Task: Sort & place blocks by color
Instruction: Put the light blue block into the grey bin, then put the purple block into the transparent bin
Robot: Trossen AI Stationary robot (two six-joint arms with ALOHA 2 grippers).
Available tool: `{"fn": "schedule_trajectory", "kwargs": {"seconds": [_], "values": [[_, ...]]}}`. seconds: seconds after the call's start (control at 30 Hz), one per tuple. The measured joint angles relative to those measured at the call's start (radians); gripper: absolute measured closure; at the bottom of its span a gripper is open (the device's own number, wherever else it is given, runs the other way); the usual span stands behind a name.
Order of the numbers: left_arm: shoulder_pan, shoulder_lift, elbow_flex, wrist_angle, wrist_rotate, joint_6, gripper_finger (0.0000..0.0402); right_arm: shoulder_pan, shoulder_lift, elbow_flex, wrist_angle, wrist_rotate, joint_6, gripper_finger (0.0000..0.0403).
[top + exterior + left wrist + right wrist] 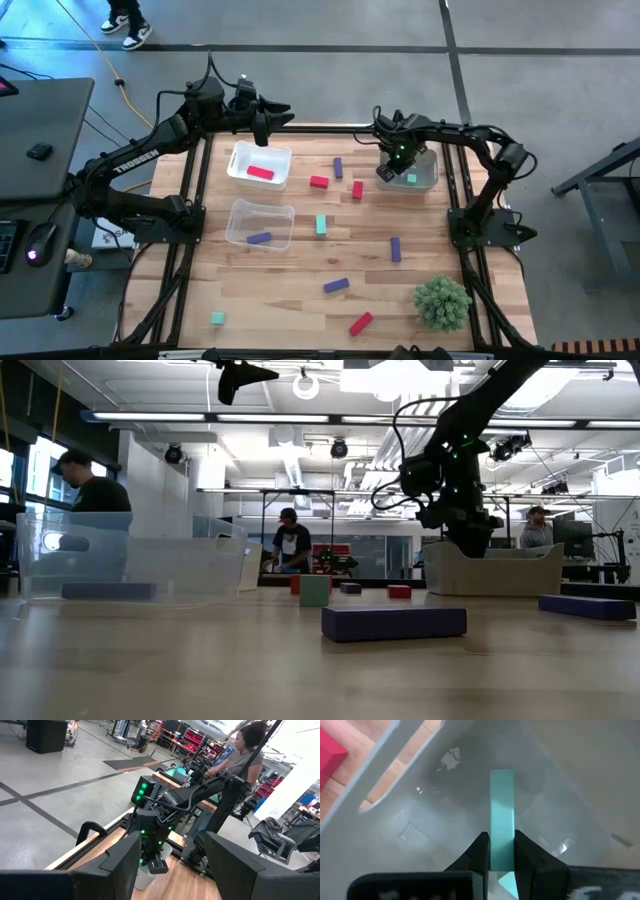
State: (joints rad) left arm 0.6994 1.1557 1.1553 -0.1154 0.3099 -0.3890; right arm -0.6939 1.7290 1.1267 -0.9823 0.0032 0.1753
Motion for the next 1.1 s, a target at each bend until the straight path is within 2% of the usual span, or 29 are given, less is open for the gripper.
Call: {"fn": "schedule_trajectory", "kwargs": {"seconds": [0.1,0.33,0.43,0.77,1.1], "values": [[0.0,0.0,0.0,0.0,0.0,0.0,0.0193,0.0,0.0,0.0,0.0,0.0,-0.004,0.0359],[0.0,0.0,0.0,-0.014,0.0,0.0,0.0193,0.001,0.0,0.0,0.0,0.0,-0.042,0.0294],[0.0,0.0,0.0,-0.04,0.0,0.0,0.0193,0.001,0.0,0.0,0.0,0.0,-0.037,0.0281],[0.0,0.0,0.0,-0.116,0.0,0.003,0.0193,0.006,-0.004,0.093,-0.078,0.003,0.01,0.0278],[0.0,0.0,0.0,-0.217,0.001,0.142,0.0193,0.066,-0.018,0.194,-0.244,0.017,0.188,0.0277]]}}
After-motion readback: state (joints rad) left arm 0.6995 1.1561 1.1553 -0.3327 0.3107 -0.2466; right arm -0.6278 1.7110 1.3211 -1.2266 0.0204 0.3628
